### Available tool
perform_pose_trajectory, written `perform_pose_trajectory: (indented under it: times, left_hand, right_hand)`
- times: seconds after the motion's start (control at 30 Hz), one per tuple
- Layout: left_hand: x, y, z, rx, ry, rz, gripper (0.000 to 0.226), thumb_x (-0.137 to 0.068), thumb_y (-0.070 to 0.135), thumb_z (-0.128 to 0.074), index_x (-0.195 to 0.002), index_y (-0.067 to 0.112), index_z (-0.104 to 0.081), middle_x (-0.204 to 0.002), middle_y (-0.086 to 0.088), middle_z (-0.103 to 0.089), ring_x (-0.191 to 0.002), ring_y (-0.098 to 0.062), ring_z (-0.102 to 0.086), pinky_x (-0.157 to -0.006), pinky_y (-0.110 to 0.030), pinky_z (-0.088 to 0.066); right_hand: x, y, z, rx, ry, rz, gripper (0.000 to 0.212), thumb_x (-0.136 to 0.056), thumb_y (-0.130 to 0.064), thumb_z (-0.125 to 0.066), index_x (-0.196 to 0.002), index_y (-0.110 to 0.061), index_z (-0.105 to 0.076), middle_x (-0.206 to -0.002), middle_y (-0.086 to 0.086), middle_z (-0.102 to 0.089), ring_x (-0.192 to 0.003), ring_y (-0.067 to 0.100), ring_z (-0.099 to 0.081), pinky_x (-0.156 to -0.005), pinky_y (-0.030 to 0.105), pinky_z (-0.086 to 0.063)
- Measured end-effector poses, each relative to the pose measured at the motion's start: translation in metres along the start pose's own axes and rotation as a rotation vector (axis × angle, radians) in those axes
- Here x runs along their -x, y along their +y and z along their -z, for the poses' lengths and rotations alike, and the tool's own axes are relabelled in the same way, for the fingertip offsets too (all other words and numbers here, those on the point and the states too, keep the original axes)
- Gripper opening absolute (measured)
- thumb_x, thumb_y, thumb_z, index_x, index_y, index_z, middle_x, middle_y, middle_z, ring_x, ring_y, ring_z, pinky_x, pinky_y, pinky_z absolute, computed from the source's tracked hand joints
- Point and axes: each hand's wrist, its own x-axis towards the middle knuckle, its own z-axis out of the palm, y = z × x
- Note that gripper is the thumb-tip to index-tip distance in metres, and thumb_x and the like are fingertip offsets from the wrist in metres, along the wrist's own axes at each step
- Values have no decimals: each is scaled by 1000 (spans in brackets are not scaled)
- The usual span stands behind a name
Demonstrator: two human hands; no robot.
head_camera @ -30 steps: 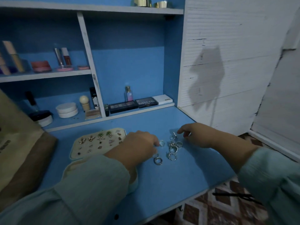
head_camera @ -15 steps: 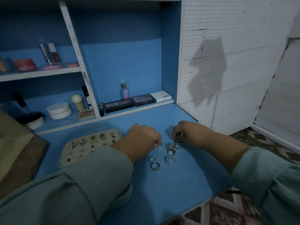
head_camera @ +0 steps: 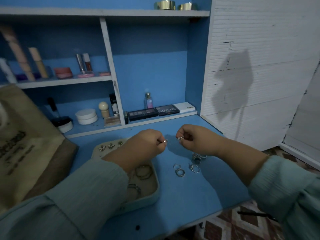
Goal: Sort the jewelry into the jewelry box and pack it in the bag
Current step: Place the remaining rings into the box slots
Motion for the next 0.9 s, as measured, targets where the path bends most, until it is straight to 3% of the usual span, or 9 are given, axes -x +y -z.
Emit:
perform_pose_trajectory:
  times: [0.17, 0.23, 0.33, 0.43, 0.53, 0.63, 0.77, 0.83, 0.9]
  left_hand:
    - [37, -22, 21, 35, 67, 37, 26, -95, 22, -48, -96, 0, -62, -95, -6, -52, -87, -14, -45, -69, -22, -28]
    - [51, -32, 30, 24, 99, 61, 22, -93, 23, -52, -92, 4, -63, -89, -1, -54, -82, -11, -44, -65, -20, -26]
    - [71, -48, 41, 62, 119, 147, 10, -89, 30, -59, -84, 21, -61, -76, 13, -53, -78, -6, -50, -66, -19, -35]
    - [91, -65, 46, 181, 178, 227, 12, -84, 33, -67, -84, 26, -56, -80, 16, -57, -71, 3, -51, -57, -5, -37]
    - [109, -80, 47, 229, 204, 263, 14, -84, 31, -66, -89, 29, -53, -79, 20, -55, -71, 9, -50, -58, 0, -38]
    - [120, -93, 46, 251, 195, 260, 9, -89, 29, -61, -97, 28, -59, -85, 16, -61, -73, 6, -53, -63, -5, -39]
    - [129, -107, 40, 239, 224, 255, 10, -91, 27, -56, -100, 30, -61, -77, 19, -57, -64, 6, -49, -57, -3, -37]
    - [130, -112, 34, 264, 244, 224, 16, -93, 24, -54, -106, 25, -63, -84, 21, -55, -73, 5, -50, -63, 0, -35]
    - [129, -115, 28, 248, 261, 158, 22, -94, 17, -51, -111, 15, -65, -92, 11, -55, -85, -1, -50, -74, -6, -37]
  right_hand:
    - [-2, -38, -19, -13, -32, 73, 2, -93, -24, -51, -93, -23, -53, -73, -12, -49, -64, 2, -45, -59, 9, -34]
    - [-4, -54, -27, -8, -44, 104, 8, -94, -25, -49, -96, -21, -55, -72, -14, -47, -62, 0, -43, -57, 7, -33]
    - [-7, -76, -37, 2, -63, 148, 15, -95, -25, -49, -102, -16, -59, -80, -15, -45, -65, -1, -44, -57, 8, -34]
    - [-11, -93, -49, -13, -68, 163, 17, -93, -22, -52, -103, -12, -61, -88, -13, -45, -76, 6, -48, -64, 13, -34]
    - [-14, -107, -62, -39, -65, 157, 16, -91, -23, -56, -101, -13, -64, -87, -10, -54, -72, 4, -50, -58, 11, -38]
    - [-17, -117, -75, -73, -71, 162, 13, -90, -22, -57, -99, -16, -64, -77, -16, -53, -64, -3, -48, -55, 2, -37]
    - [-19, -126, -91, -206, -36, 154, 9, -87, -20, -60, -95, -23, -57, -77, -11, -53, -67, 1, -49, -63, 14, -40]
    - [-22, -129, -97, -231, -28, 129, 7, -86, -20, -61, -91, -24, -56, -76, -11, -54, -65, 1, -49, -61, 14, -40]
    - [-24, -130, -102, -266, -33, 96, 6, -86, -20, -62, -89, -24, -58, -78, -8, -56, -64, 3, -49, -58, 15, -41]
